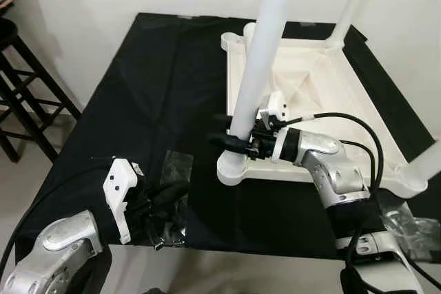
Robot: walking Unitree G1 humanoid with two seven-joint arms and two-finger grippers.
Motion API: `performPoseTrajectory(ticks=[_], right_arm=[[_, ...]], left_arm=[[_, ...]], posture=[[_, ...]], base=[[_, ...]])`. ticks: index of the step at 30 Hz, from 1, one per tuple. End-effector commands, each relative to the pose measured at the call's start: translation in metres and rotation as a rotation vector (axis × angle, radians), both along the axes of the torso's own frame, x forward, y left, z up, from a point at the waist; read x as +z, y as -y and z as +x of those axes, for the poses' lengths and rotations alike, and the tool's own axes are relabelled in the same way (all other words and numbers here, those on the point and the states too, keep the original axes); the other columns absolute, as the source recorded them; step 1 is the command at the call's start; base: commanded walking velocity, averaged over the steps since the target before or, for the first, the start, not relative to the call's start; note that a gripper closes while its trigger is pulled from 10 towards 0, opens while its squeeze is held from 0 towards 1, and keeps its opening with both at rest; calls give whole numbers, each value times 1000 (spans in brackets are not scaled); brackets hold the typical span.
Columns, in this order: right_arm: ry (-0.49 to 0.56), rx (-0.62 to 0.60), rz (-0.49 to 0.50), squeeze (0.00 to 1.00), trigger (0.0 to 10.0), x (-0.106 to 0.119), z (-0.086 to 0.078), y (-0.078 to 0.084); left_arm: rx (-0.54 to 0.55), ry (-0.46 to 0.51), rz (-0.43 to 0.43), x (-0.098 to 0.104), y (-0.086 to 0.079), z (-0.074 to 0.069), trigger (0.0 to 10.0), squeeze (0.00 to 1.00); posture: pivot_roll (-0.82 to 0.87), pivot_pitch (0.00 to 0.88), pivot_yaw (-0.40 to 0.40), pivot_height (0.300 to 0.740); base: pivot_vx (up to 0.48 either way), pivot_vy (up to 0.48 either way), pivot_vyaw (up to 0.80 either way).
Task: Building children table
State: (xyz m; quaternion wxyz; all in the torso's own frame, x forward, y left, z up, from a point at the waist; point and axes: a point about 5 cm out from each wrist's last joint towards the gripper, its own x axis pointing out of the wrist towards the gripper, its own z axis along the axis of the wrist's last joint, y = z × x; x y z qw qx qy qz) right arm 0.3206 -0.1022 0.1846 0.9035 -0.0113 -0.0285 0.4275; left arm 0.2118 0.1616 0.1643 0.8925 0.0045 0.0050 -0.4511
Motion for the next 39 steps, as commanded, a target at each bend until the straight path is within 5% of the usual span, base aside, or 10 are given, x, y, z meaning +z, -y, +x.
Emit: performPoseTrajectory(ticks=[1,11,12,14,15,23,24,35,36,39], right_arm=[[-115,-221,-54,0,0,-33,-15,4],[-138,-303,-150,0,0,-51,-41,-22],[-151,-316,-147,0,10000,-50,-39,-21],[-182,-258,-99,302,10000,-44,-36,-24],[-183,-214,-69,1000,10000,-39,-33,-26],[-25,338,-70,961,10000,-3,-25,-36],[-10,428,-96,0,10000,1,-20,-33],[-156,664,-112,0,10000,5,10,-22],[-202,668,-110,0,0,3,18,-22],[-208,666,-113,0,0,2,19,-21]], left_arm=[[-4,7,0,1,-1,-3,10000,0],[16,18,-1,0,0,-3,10000,0],[18,20,-1,0,1,-3,10000,0],[15,19,-2,0,1,-3,10000,0],[12,18,-3,0,1,-3,10000,0],[5,15,-5,-1,4,-1,10000,0],[5,14,-6,-1,4,-1,10000,0],[4,10,-5,-2,4,-2,10000,0],[5,10,-6,-3,5,-2,10000,0],[5,11,-6,-3,5,-2,10000,0]], posture=[[79,162,-50,740],[85,139,-73,740],[85,137,-73,740],[83,132,-73,740],[82,131,-72,740],[91,118,-62,740],[93,116,-61,740],[108,115,-60,740],[118,116,-64,740],[120,116,-64,740]], base=[[0,0,0],[0,0,0],[0,0,0],[0,0,0],[0,0,0],[0,0,0],[0,0,0],[0,0,0],[0,0,0],[0,0,0]])
